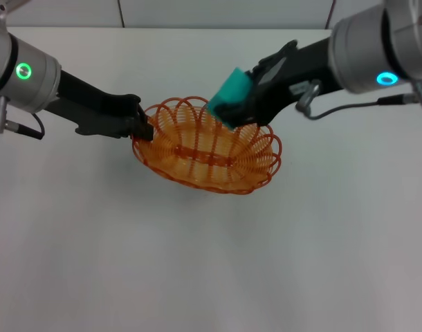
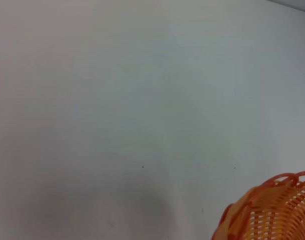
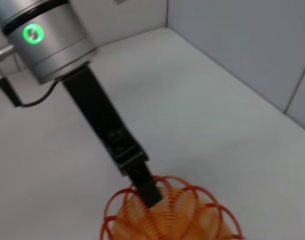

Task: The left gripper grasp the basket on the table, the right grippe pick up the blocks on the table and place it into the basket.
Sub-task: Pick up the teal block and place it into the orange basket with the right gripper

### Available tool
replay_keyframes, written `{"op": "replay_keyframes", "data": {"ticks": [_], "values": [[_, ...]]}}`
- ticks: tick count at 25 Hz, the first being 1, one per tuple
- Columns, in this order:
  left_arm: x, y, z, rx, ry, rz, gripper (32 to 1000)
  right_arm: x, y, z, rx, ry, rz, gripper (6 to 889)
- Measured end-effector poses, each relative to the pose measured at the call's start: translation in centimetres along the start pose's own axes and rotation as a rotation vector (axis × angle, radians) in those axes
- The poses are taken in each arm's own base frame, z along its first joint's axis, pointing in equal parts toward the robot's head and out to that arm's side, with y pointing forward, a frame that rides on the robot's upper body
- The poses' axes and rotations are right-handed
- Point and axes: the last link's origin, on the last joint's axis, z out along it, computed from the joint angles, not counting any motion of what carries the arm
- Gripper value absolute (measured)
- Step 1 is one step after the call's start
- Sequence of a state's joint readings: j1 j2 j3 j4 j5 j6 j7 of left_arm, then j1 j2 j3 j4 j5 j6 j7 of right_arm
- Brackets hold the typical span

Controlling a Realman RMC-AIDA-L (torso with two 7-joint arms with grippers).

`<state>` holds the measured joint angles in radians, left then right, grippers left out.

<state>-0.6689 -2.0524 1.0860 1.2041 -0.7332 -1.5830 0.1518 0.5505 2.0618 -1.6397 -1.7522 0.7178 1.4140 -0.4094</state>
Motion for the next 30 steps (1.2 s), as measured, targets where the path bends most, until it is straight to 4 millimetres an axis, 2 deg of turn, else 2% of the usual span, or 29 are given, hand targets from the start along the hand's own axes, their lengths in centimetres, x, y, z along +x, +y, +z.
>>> {"op": "replay_keyframes", "data": {"ticks": [8, 18, 30], "values": [[0.1, 0.1, 0.0, -0.001, 0.001, 0.002, 98, 0.1, 1.0, 1.2, -0.031, 0.048, -0.022, 519], [0.1, 0.1, 0.0, -0.003, 0.002, 0.001, 98, 1.5, 0.2, 3.5, -0.063, 0.14, 0.028, 523], [0.1, 0.3, 0.0, -0.014, 0.004, 0.004, 98, 1.6, 0.1, 3.7, -0.071, 0.142, 0.025, 534]]}}
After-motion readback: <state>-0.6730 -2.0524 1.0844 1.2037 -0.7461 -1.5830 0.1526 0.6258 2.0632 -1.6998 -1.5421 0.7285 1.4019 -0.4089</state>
